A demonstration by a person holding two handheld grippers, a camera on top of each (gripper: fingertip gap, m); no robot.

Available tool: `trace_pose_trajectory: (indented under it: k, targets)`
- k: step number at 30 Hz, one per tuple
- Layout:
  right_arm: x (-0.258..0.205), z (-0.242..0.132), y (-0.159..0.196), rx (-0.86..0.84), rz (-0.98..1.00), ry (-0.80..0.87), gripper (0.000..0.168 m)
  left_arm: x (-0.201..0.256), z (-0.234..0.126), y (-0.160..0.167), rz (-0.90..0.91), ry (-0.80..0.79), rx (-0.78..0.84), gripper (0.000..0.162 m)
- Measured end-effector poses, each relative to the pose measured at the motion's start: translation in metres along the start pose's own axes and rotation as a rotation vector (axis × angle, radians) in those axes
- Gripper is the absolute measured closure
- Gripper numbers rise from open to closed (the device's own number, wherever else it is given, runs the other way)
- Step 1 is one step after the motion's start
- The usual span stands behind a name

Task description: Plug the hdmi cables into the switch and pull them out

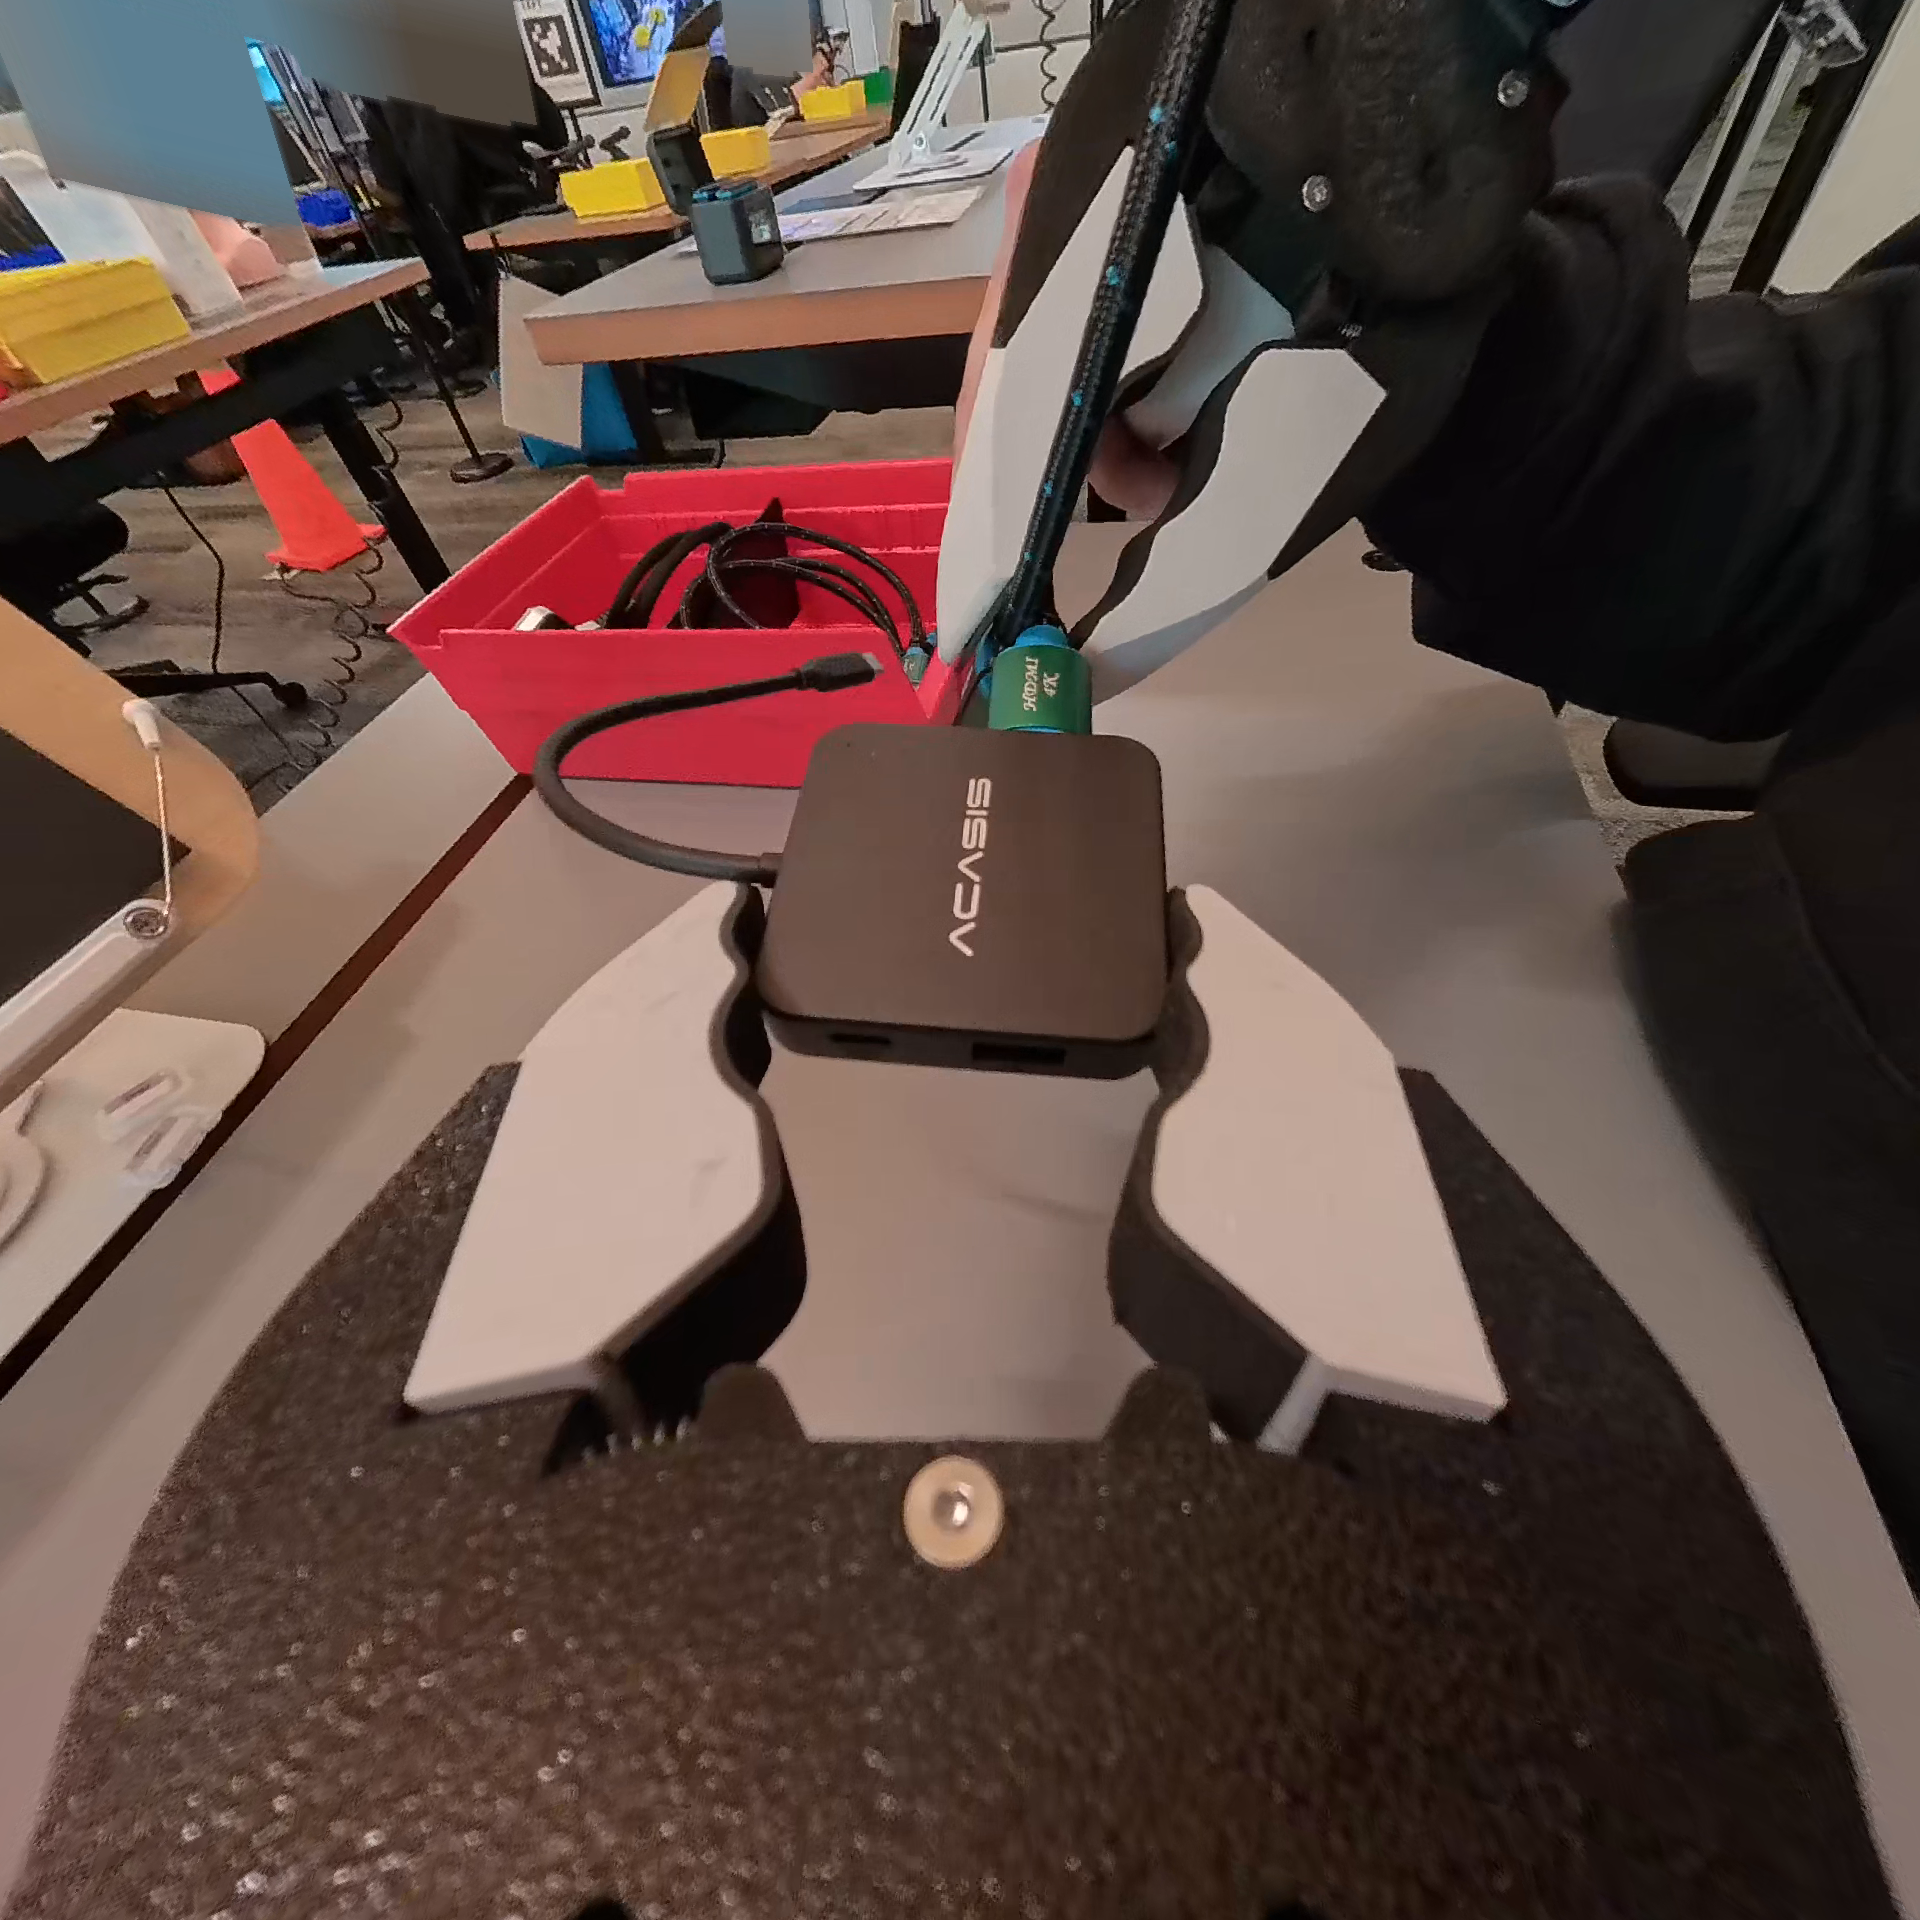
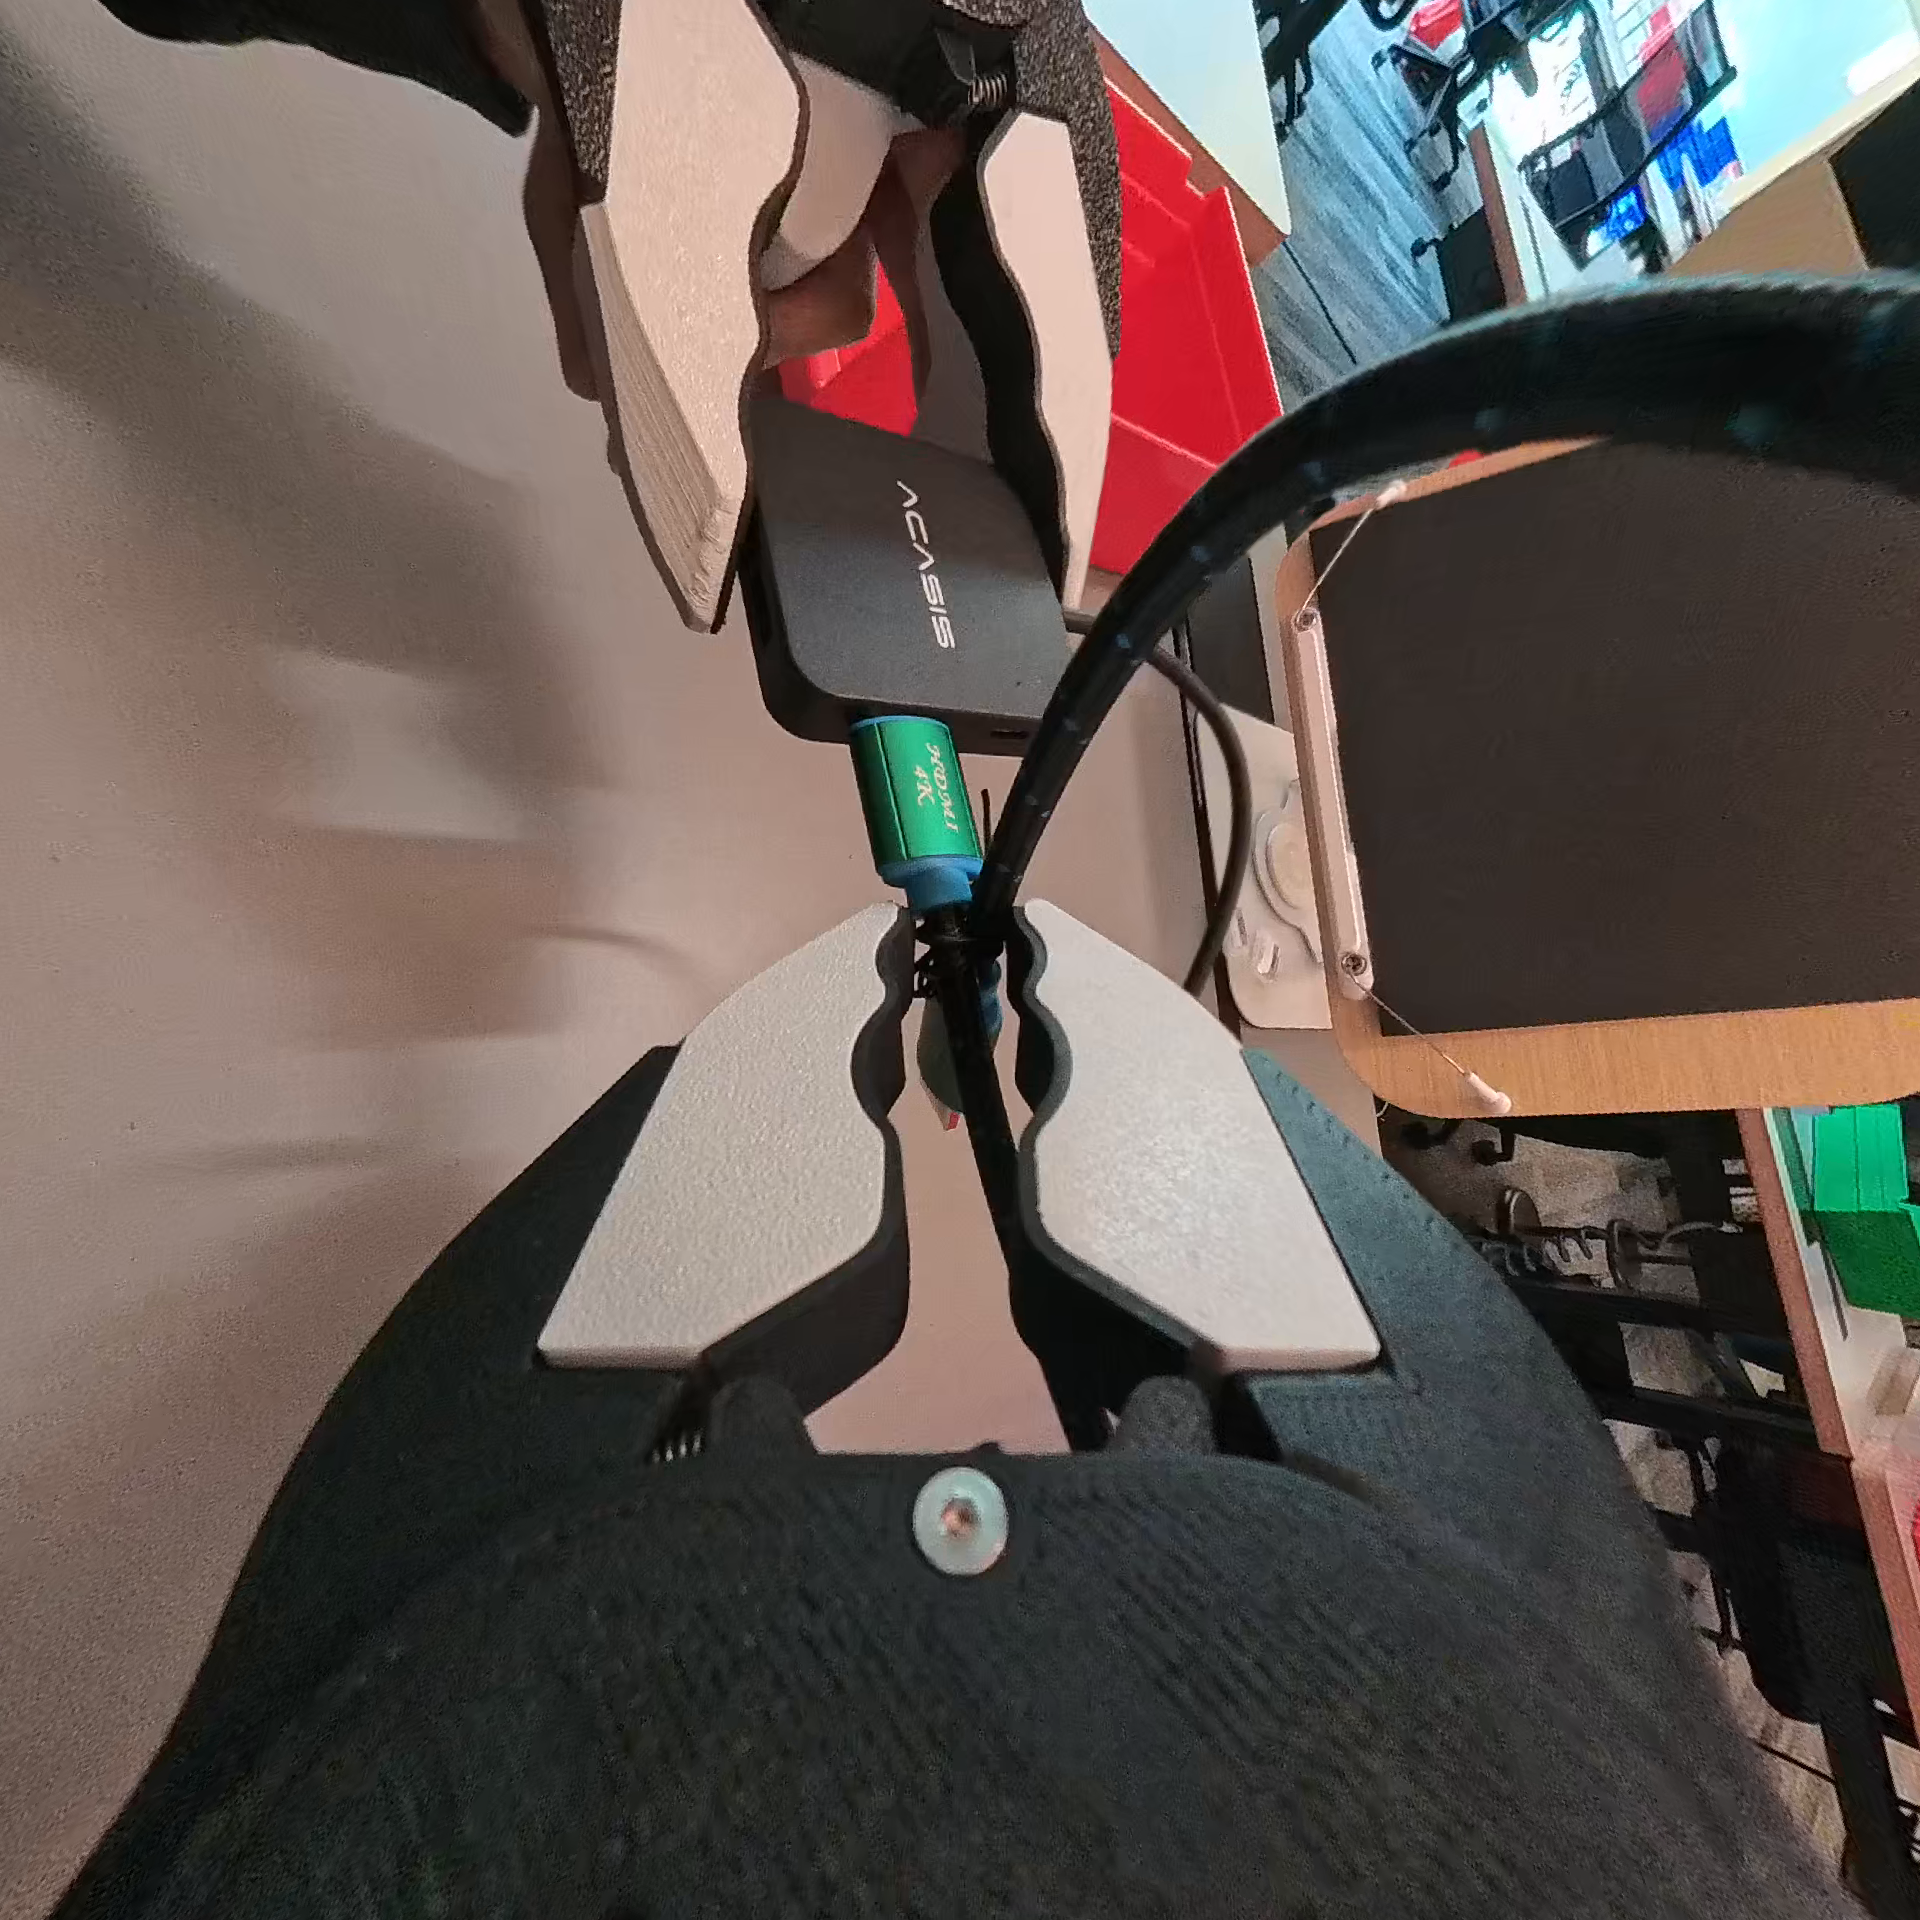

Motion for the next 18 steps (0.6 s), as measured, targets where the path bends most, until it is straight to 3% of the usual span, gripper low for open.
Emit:
trace_pose_trajectory:
  k: [9,14,18]
  targets:
    - [-0.001,-0.001,0.001,0.011,0.032,-0.018,0.152,0.000,-0.001,-0.002,0.047,-0.001,-0.016,0.090]
    - [-0.006,-0.011,0.008,0.063,0.074,-0.151,0.154,0.010,0.000,-0.012,0.109,0.025,-0.067,0.090]
    - [-0.003,-0.019,0.011,0.050,0.024,-0.155,0.154,0.013,0.006,-0.021,0.140,0.014,-0.113,0.089]
Point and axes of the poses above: each gripper's, where its closed fingertips meet, z out along the fingers, y out of its underside, x = y × z across the jaws, the point moved 6 cm from there along -z, back along the fingers, and after that the axes turned 11 degrees about z, right-handed, at the moved point
